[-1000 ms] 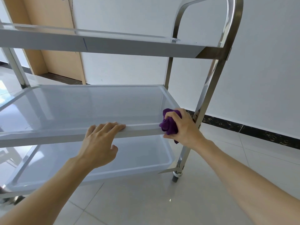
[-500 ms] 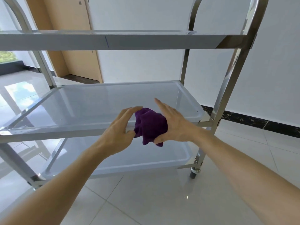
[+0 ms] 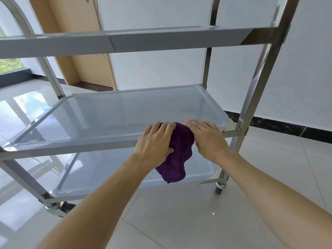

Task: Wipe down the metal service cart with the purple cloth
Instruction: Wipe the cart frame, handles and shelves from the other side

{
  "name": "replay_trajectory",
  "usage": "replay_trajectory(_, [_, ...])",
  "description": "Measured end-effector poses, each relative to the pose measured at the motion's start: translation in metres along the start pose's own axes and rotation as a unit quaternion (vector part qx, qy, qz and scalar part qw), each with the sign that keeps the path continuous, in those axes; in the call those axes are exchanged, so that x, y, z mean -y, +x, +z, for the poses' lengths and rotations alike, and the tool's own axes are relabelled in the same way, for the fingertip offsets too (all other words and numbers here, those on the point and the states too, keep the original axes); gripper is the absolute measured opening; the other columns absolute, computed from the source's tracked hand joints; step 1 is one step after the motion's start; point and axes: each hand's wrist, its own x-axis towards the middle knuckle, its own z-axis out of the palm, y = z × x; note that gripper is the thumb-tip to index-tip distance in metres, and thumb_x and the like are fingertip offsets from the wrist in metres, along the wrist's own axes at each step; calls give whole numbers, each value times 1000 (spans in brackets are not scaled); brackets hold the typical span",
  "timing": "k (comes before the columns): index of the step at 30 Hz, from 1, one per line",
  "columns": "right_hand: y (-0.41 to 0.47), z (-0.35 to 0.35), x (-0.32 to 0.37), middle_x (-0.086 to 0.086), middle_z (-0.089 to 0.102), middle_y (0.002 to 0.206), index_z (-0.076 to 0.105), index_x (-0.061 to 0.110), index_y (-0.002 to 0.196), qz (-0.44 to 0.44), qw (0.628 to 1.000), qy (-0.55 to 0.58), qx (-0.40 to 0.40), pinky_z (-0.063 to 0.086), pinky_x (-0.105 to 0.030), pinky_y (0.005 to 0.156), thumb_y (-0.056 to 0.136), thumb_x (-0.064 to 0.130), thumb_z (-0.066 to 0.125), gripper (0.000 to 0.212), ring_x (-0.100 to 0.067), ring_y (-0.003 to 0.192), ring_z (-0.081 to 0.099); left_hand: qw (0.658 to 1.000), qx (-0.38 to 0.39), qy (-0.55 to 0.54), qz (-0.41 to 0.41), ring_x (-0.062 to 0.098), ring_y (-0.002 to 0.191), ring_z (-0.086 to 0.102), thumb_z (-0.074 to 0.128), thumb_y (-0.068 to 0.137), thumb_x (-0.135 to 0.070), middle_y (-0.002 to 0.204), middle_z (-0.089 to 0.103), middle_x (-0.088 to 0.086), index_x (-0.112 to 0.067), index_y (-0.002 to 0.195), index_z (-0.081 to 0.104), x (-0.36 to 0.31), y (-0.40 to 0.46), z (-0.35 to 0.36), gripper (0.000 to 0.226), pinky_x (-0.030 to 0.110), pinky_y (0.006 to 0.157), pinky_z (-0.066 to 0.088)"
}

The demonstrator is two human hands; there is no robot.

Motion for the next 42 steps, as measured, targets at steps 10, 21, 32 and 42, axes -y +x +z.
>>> replay_trajectory(10, [-16,-5,-21,3,43,154,39,17,151,-21,999,-4,-31,20,-30,115,82,-15,53,78,-14,144,36,988,50,148,12,27,132,44,50,90,-40,148,42,4,-29,155,22,48,-35,-11,71,51,112,29])
replay_trajectory(21, [-39,-19,-64,-8,59,138,57,7,135,18,1000,-8,-25,34,-44,106,69,-9,70,69,-30,127,56,987,42,155,-6,34,117,51,57,77,-32,132,55,12,-11,141,44,45,-54,-21,69,48,106,32])
replay_trajectory(32, [23,-2,46,0,32,160,27,22,154,-29,997,-60,34,24,-52,115,89,41,62,77,-18,148,26,983,19,152,-98,42,130,37,55,88,-60,141,42,22,-10,148,20,11,-27,4,86,54,110,28])
replay_trajectory(42, [18,7,31,-4,56,143,54,20,142,-48,998,-22,-44,48,-52,101,67,9,77,80,-26,130,56,982,29,150,-113,33,126,50,74,83,-29,136,55,9,-15,141,46,159,-114,-34,66,48,108,38])
